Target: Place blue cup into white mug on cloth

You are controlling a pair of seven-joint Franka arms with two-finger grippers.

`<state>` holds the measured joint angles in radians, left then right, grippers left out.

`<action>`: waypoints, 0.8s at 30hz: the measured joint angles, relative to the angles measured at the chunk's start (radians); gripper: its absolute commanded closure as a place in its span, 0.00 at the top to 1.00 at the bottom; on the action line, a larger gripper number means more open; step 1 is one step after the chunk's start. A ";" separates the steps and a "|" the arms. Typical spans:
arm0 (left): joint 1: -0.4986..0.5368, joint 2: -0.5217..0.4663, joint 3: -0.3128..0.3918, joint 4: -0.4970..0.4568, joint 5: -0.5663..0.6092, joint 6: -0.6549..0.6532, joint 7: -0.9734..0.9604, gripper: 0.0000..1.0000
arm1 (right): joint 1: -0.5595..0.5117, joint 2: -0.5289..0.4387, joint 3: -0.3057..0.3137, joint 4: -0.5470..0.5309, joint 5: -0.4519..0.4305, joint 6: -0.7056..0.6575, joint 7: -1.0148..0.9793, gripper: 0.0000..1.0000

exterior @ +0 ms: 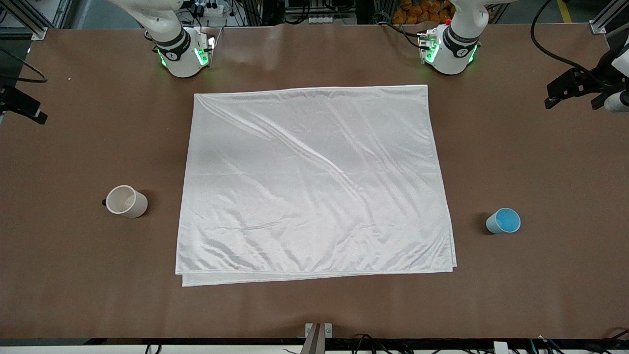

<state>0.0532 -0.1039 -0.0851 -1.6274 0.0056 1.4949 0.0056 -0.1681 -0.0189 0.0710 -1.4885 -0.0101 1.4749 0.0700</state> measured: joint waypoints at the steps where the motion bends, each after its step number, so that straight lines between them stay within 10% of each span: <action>1: 0.000 0.000 0.000 0.000 0.000 0.000 0.000 1.00 | -0.001 0.000 0.000 0.000 0.000 0.008 0.000 1.00; 24: -0.002 0.001 0.001 -0.001 0.004 0.001 0.000 1.00 | 0.000 0.005 0.002 -0.017 0.000 0.036 0.000 1.00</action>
<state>0.0516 -0.1028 -0.0843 -1.6289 0.0092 1.4954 0.0056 -0.1681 -0.0139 0.0727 -1.5053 -0.0101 1.5112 0.0700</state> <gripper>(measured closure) 0.000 0.000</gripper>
